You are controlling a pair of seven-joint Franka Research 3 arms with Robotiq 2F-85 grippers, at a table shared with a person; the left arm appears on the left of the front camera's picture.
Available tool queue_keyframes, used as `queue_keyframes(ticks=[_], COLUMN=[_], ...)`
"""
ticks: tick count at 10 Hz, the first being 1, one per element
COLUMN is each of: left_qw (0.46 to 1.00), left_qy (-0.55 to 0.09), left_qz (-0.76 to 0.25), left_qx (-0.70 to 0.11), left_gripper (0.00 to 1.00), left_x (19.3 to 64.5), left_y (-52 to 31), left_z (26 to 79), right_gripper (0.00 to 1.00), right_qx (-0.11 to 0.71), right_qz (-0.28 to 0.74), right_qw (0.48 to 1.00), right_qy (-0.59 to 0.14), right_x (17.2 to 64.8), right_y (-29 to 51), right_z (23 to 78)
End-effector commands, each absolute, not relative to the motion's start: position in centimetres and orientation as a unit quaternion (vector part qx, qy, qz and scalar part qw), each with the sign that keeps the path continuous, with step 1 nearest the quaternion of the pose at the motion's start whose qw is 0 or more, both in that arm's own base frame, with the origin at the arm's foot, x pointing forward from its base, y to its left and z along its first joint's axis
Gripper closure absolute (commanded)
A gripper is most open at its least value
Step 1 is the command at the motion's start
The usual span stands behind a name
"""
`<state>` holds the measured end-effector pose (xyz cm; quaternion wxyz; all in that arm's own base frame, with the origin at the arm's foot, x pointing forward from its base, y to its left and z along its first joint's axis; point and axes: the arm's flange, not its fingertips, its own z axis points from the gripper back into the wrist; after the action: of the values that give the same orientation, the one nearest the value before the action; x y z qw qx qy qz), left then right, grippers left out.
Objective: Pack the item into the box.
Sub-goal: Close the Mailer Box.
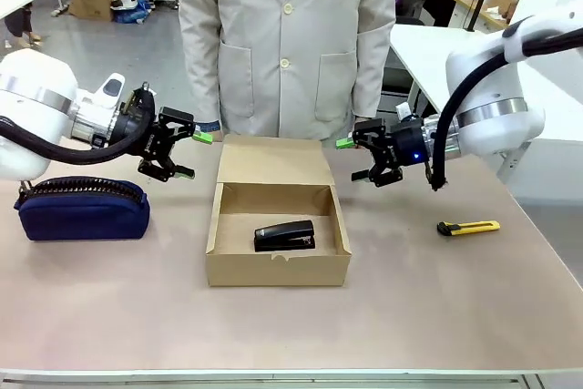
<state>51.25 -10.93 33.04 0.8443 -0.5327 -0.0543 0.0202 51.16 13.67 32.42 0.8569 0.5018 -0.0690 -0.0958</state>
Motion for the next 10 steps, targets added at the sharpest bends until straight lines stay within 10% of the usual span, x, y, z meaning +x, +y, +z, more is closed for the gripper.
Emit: queue_keyframes(ticks=[1, 10], left_qw=[0.833, 0.777], left_qy=[-0.068, -0.065], left_qz=[-0.019, -0.02], left_qx=[-0.549, -0.625], left_gripper=[0.0, 0.0], left_x=[49.8, 55.5], left_y=[-11.8, -14.0], left_z=[34.6, 26.2], right_gripper=[0.0, 0.0], right_qx=[0.509, 0.581], right_qz=[-0.085, -0.054], right_qw=[0.853, 0.812], right_qy=[-0.073, 0.018], right_x=[49.5, 56.1], right_y=[13.4, 17.0], right_z=[34.2, 26.8])
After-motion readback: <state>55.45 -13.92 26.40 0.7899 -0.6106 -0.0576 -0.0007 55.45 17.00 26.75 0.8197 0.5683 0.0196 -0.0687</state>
